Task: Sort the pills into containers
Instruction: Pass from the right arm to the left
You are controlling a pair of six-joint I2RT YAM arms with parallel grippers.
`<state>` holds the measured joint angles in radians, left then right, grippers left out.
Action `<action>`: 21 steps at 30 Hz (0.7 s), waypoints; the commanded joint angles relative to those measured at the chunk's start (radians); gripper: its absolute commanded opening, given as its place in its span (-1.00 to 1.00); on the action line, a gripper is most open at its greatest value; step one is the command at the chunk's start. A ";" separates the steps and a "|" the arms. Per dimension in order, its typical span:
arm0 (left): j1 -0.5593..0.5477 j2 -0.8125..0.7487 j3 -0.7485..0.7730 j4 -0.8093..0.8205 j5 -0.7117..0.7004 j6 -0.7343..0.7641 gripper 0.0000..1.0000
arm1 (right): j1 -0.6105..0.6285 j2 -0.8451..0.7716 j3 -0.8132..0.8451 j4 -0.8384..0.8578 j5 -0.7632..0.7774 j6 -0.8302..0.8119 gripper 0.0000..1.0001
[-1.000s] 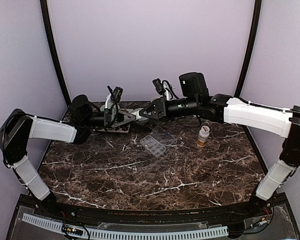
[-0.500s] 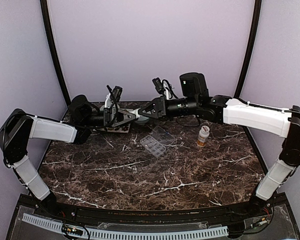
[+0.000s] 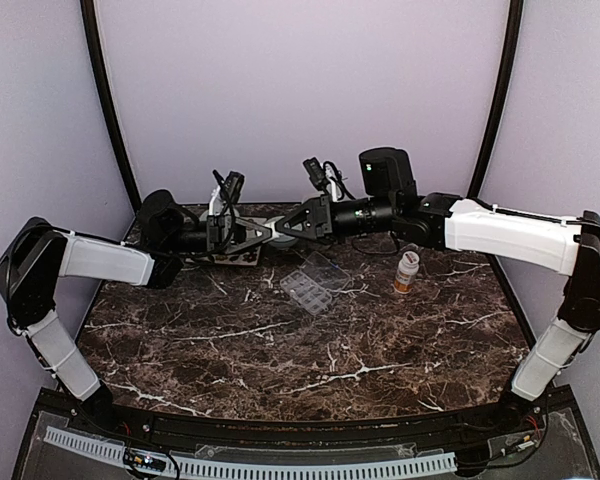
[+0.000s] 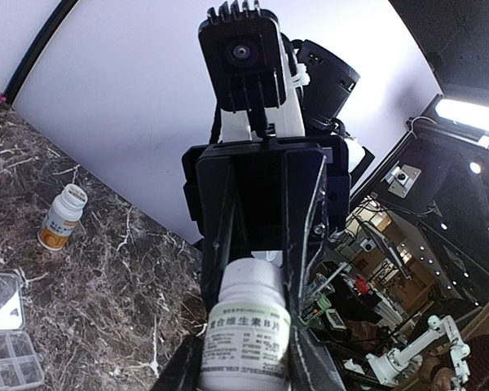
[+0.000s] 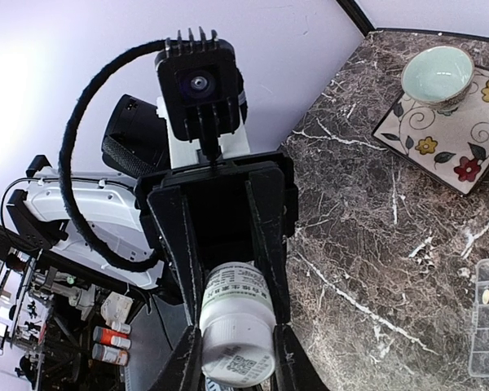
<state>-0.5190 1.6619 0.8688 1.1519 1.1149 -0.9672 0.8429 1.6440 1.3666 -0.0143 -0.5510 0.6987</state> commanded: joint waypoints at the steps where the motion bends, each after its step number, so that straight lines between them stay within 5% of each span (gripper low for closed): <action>1: 0.005 -0.001 0.028 0.078 0.015 -0.013 -0.55 | -0.008 0.023 -0.022 0.019 0.010 0.009 -1.00; 7: 0.004 0.011 0.034 0.103 0.031 -0.029 -1.00 | -0.010 0.025 -0.023 0.006 0.015 -0.005 -1.00; 21: 0.018 0.066 0.085 0.307 0.135 -0.263 -1.00 | -0.002 -0.024 -0.030 -0.164 0.113 -0.418 -1.00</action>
<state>-0.5076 1.7451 0.8917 1.3178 1.1976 -1.1389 0.8429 1.6417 1.3598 -0.0486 -0.5545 0.4858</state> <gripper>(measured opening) 0.302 0.233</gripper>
